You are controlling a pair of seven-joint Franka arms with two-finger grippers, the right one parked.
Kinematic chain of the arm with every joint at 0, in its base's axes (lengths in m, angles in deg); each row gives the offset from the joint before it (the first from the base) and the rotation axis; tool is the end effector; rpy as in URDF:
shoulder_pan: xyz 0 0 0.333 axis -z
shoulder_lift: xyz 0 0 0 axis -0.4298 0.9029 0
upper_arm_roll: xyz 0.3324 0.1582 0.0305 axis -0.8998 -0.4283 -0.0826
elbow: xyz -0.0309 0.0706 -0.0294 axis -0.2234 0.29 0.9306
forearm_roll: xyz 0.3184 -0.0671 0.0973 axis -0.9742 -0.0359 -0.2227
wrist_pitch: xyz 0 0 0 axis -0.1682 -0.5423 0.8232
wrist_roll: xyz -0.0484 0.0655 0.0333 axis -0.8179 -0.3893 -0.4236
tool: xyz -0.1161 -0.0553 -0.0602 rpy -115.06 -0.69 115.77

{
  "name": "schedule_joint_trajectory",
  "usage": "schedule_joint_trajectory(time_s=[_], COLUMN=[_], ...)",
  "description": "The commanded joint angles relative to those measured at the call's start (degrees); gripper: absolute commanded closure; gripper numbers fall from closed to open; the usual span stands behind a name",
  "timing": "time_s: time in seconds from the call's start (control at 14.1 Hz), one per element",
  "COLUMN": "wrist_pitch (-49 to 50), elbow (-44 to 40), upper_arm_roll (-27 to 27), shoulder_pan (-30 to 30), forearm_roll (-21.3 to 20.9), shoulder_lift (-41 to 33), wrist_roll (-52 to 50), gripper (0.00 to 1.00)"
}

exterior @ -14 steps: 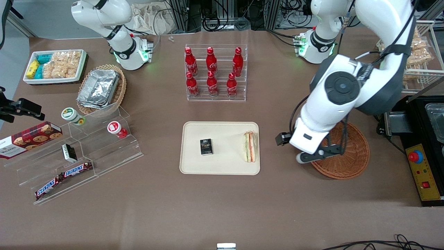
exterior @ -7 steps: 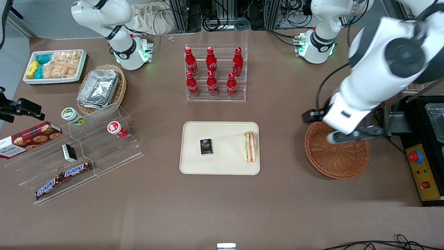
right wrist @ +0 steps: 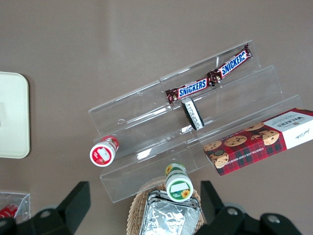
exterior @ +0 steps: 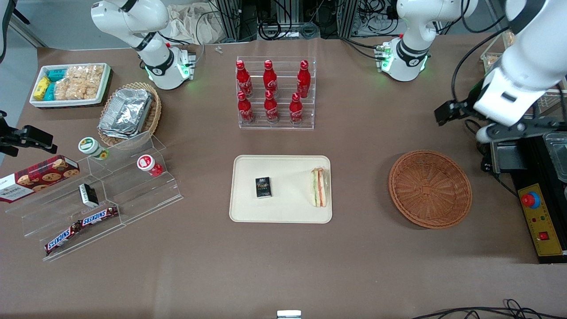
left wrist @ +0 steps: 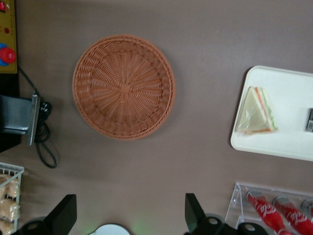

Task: Place sandwich from basket to tray

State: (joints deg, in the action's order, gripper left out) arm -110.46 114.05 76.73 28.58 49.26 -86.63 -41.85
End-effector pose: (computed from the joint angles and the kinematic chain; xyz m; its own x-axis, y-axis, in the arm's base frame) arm 0.4725 -0.0902 0.6504 0.9911 0.1250 -0.0454 0.1239 -0.9919 -0.0269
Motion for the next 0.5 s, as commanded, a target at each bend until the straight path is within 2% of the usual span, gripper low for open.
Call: schedule_joint_trajectory(time_s=[0.0, 0.43], wrist_pitch=[2.1, 3.0], elbow=[4.1, -1.7], upper_arm_roll=[-1.6, -1.6], shoulder_pan=[0.1, 0.0], forearm_roll=[1.4, 1.4], shoulder_lift=[-4.3, -1.4], wrist_roll=[1.7, 1.9], gripper=[0.01, 0.01])
